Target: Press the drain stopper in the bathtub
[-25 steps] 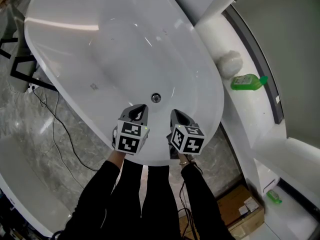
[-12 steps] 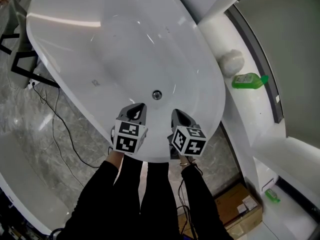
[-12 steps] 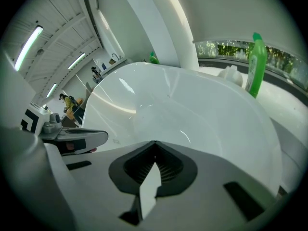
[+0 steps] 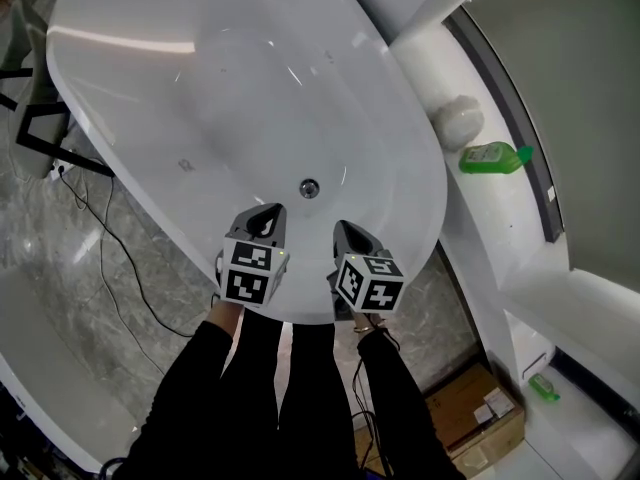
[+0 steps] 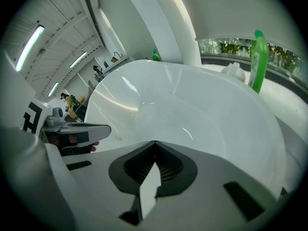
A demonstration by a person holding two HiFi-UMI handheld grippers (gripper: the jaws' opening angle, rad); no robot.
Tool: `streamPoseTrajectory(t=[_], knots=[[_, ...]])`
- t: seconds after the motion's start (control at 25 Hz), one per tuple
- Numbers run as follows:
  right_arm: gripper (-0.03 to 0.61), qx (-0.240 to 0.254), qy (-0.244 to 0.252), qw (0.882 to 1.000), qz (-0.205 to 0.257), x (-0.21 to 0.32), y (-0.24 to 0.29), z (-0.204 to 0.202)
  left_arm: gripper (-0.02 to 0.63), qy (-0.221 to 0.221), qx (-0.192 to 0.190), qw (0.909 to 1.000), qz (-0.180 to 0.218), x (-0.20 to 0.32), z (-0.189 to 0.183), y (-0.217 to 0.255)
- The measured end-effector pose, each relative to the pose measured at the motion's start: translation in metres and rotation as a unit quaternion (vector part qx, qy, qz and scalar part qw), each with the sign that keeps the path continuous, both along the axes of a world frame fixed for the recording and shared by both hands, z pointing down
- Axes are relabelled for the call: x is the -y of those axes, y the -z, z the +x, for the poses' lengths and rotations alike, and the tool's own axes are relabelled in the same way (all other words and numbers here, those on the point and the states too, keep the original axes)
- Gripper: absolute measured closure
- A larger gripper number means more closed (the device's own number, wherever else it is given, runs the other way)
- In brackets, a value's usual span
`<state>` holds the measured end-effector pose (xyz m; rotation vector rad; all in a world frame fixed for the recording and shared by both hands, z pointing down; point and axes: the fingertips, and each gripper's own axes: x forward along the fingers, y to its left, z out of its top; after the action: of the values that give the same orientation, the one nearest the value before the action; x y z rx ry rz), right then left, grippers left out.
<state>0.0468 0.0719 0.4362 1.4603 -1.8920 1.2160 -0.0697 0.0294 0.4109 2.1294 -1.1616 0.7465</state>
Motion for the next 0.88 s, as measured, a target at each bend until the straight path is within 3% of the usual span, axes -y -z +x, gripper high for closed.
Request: streamPoseTrajectory(t=[0.88], knots=[[0.577,0.001,-0.003,1.0,-0.006,-0.0025,-0.0072,0.0001,0.606,0.003,0.002,1.0,-0.002,0.0012,-0.0013,-0.0044]])
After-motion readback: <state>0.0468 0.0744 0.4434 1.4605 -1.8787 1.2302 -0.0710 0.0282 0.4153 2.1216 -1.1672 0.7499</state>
